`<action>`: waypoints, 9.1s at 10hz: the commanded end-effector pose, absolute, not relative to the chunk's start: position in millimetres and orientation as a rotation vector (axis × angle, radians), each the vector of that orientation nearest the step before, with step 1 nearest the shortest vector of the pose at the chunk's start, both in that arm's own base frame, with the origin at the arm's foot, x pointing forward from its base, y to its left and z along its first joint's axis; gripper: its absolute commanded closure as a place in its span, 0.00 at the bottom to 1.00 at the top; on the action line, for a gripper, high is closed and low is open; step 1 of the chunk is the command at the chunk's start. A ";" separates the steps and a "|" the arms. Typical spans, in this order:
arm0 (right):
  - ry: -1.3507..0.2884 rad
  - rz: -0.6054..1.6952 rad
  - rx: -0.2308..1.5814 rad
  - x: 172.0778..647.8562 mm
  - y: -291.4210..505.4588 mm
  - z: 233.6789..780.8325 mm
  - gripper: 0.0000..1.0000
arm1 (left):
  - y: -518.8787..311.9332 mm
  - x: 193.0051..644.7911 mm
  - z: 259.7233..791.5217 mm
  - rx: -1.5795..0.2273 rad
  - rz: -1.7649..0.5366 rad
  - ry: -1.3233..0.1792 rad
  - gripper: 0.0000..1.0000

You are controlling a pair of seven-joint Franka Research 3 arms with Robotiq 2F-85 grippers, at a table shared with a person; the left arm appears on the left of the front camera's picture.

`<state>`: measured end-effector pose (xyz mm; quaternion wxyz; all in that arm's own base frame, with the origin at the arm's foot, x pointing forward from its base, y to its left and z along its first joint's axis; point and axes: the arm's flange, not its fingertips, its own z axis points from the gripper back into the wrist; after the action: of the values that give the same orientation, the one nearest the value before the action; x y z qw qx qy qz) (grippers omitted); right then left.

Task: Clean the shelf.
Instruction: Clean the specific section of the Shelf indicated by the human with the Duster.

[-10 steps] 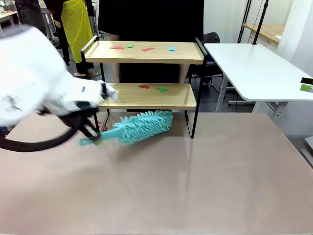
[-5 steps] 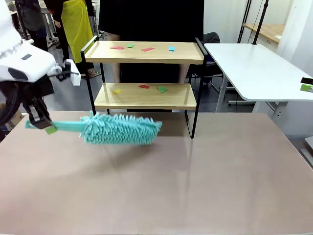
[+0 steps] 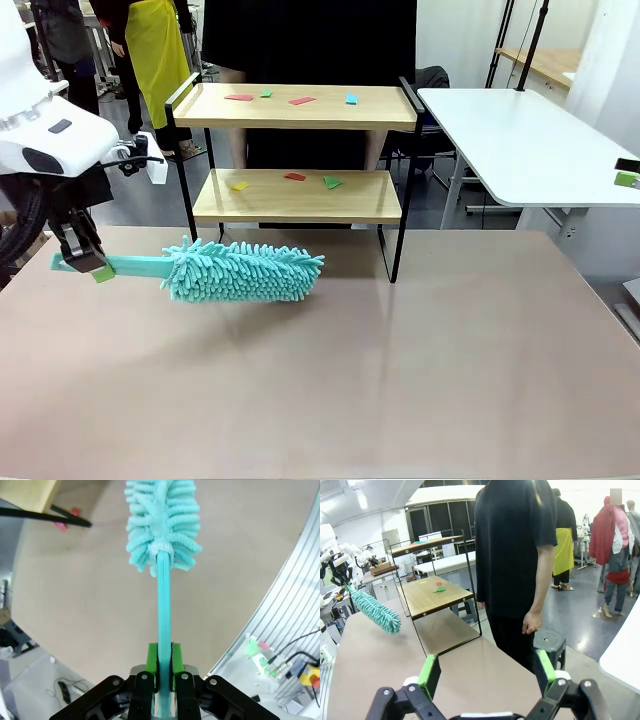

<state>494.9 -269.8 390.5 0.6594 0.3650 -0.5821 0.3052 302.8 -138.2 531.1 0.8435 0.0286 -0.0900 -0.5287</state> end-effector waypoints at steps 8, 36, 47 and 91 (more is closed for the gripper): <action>-1.319 0.696 0.824 495.7 -268.0 393.1 0.00 | -46.0 288.5 686.2 0.337 -1.494 0.289 0.87; -1.319 0.696 0.824 495.7 -268.0 393.1 0.00 | -62.2 286.9 688.3 0.412 -1.538 0.358 0.87; -1.319 0.696 0.824 495.7 -268.0 393.1 0.00 | -58.8 293.2 678.3 0.202 -1.482 0.121 0.87; -1.319 0.696 0.824 495.7 -268.0 393.1 0.00 | -440.7 420.3 502.0 -0.318 -0.143 -0.357 0.87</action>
<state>495.0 -269.7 390.6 0.6592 0.3651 -0.5822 0.3053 420.7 -441.1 504.0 0.9699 -0.1546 -0.1774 -0.0630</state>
